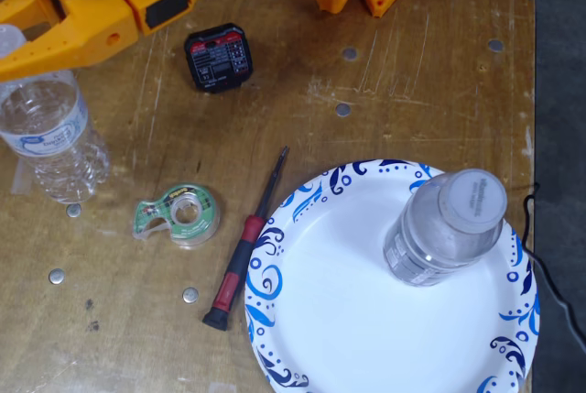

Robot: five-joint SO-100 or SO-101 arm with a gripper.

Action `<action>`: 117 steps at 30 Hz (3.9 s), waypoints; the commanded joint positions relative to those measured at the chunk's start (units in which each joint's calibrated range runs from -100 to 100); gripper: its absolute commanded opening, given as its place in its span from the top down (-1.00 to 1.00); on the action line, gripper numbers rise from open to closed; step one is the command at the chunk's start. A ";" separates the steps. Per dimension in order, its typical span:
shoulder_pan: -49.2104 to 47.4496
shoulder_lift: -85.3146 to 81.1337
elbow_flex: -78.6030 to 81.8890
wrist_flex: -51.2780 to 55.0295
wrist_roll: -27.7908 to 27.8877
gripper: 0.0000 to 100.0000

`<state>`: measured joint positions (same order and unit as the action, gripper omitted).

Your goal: Move the bottles to the plate

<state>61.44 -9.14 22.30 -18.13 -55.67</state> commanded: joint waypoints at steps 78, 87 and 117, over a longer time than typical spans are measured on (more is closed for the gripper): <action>-45.65 -8.90 12.65 6.90 0.11 0.96; -45.65 -8.90 14.36 4.81 -0.05 0.96; -45.75 -9.41 16.98 -0.24 -0.31 0.45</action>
<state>16.23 -16.02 39.57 -17.36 -55.82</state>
